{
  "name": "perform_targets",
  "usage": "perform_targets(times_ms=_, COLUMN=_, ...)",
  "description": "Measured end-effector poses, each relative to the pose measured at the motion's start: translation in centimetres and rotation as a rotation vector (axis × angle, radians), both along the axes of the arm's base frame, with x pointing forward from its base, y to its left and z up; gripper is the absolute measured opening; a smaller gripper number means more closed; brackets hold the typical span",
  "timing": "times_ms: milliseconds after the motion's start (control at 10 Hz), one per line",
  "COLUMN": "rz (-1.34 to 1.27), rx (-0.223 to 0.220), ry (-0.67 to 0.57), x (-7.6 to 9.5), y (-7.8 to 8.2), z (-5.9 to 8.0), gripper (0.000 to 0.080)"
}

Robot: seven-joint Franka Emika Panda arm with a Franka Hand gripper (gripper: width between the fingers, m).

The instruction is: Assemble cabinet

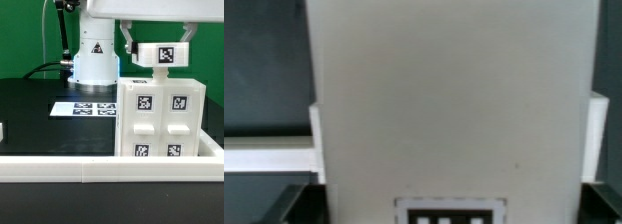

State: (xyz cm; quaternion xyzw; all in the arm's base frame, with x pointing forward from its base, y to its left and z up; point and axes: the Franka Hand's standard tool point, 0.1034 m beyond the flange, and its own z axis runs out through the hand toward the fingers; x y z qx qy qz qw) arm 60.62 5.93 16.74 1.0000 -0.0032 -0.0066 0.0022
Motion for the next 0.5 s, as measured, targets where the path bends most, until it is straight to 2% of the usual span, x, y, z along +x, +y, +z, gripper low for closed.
perform_targets(times_ms=300, rz=0.035, rx=-0.004, ry=0.014, x=0.23, y=-0.22, z=-1.08, gripper=0.0560)
perform_targets(times_ms=500, rz=0.053, rx=-0.004, ry=-0.014, x=0.66, y=-0.37, z=-1.20, gripper=0.0560)
